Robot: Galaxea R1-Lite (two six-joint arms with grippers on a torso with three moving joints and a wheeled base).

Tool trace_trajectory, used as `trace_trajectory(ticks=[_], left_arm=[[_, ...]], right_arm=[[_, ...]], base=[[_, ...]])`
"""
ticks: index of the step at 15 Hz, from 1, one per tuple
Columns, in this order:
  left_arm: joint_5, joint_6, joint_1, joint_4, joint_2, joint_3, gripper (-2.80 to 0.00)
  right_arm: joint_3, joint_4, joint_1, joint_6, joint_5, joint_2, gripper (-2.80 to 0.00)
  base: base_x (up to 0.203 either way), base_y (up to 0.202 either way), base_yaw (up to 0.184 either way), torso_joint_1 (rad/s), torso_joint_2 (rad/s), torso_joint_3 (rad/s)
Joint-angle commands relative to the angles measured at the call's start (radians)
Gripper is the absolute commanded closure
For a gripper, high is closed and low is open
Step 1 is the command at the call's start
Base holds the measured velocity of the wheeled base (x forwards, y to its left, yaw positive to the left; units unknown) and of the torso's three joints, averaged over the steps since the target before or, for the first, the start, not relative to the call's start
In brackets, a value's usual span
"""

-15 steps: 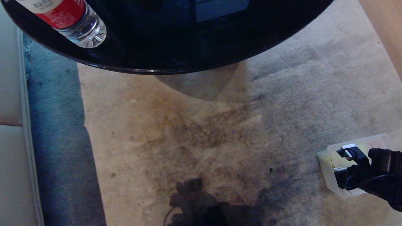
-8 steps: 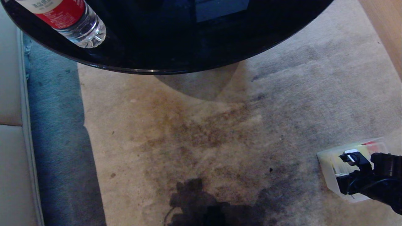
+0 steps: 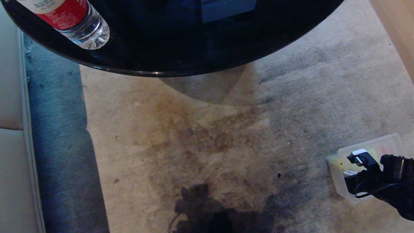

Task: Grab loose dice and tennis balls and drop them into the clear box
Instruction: Close the lid

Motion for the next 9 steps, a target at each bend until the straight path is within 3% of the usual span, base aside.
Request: trace_trajectory(ticks=[1, 9], left_arm=[[0.0, 0.0, 0.0, 0.0, 0.001, 0.0, 0.0], [0.0, 0.0, 0.0, 0.0, 0.0, 0.0, 0.0]], right_arm=[[0.006, -0.011, -0.002, -0.022, 0.012, 0.018, 0.0], [0.06, -0.004, -0.035, -0.027, 0.008, 0.001, 0.0]], base=[[0.0, 0.0, 0.0, 0.0, 0.0, 0.0], [0.0, 0.0, 0.0, 0.0, 0.0, 0.0]])
